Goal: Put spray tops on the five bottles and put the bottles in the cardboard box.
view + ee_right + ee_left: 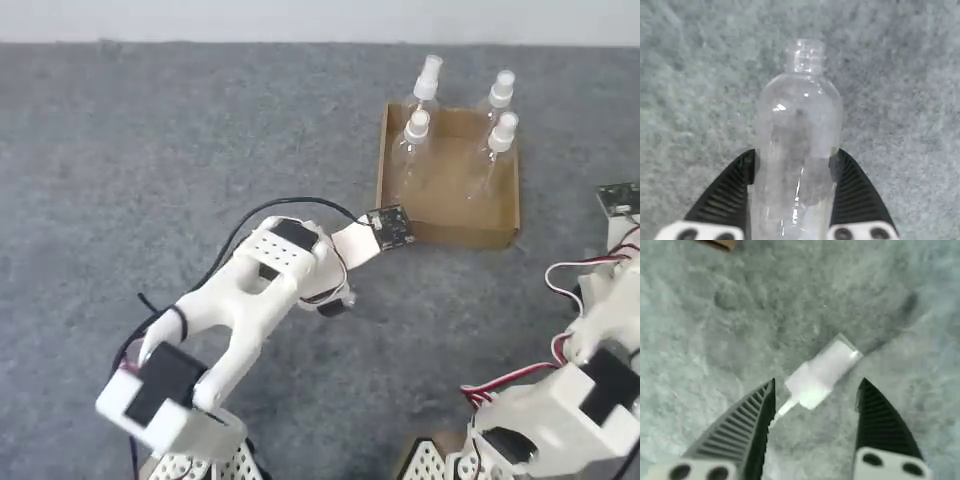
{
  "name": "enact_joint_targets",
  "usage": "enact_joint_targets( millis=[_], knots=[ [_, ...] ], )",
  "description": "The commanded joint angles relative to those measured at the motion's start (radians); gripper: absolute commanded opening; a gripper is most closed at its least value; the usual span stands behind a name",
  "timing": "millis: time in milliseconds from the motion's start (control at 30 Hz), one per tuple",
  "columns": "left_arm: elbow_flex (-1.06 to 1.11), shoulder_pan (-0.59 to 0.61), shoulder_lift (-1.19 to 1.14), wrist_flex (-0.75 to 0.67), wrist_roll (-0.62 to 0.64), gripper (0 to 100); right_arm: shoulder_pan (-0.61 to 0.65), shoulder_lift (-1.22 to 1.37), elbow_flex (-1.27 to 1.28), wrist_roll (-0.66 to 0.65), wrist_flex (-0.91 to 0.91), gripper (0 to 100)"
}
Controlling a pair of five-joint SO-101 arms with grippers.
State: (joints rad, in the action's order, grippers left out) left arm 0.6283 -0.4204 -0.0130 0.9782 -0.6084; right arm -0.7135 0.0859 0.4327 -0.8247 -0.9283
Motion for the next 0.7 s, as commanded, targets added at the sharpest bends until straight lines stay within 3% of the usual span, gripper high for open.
enact_joint_targets(
  millis=[0, 133, 400, 667],
  knots=[
    [-0.065, -0.006, -0.063, -0.061, -0.006, 24, 0.005, -0.005, -0.057, 0.008, -0.007, 0.6],
    [-0.116, -0.005, -0.109, -0.069, 0.015, 22, 0.005, -0.005, -0.057, 0.008, -0.005, 0.6],
    [-0.125, -0.005, -0.112, -0.063, 0.107, 5, 0.005, -0.005, -0.055, 0.008, -0.007, 0.6],
    [-0.173, 0.014, -0.11, 0.002, 0.339, 2, 0.004, -0.005, -0.055, 0.008, -0.01, 0.6]
  ],
)
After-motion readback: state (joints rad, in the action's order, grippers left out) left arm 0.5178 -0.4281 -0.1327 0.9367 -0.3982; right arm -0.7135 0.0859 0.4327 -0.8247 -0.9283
